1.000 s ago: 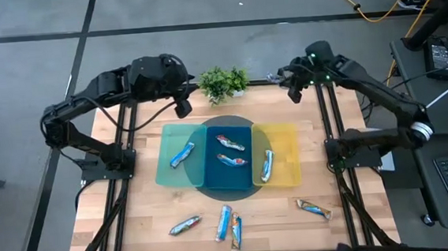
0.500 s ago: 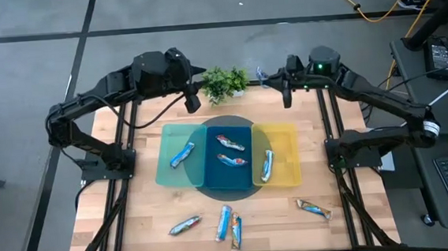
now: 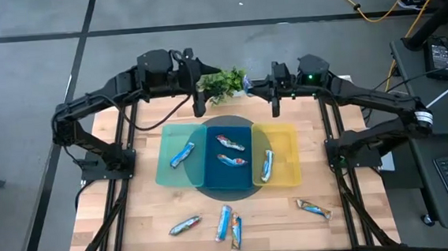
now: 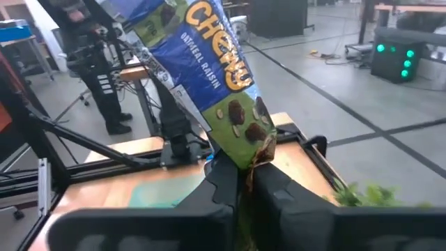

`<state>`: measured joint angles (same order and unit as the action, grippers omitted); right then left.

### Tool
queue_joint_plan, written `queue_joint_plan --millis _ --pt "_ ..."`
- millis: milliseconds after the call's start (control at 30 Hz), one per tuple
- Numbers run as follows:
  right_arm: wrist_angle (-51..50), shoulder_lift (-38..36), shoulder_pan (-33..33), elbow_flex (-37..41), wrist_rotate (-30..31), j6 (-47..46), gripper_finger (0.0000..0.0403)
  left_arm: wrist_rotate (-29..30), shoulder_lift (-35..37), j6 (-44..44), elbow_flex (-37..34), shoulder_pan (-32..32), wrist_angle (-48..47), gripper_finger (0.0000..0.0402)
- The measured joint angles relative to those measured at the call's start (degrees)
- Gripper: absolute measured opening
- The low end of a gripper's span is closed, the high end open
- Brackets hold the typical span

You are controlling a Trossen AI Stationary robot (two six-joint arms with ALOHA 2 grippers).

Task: Pick and place Granola Bars by type
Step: Put the blue granola bar into the green bin

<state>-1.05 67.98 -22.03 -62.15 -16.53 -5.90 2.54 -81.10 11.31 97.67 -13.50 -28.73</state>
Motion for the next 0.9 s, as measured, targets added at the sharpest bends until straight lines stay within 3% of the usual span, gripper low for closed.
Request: queue_joint_plan --millis 200,600,900 --pt "-1.1 4.6 3.5 -7.2 1.9 2.1 0.0025 -3.9 -0.5 0.2 0.0 0.3 2.2 0.0253" --pt "-12.5 16.4 6.8 -23.9 2.0 9.3 0.0027 -4.2 -0.6 2.8 0.0 2.9 4.5 0.0253" --pt "-15.7 18.6 6.9 -27.0 1.9 11.0 0.0022 -3.6 -0.6 3.0 0.0 4.2 3.2 0.0249"
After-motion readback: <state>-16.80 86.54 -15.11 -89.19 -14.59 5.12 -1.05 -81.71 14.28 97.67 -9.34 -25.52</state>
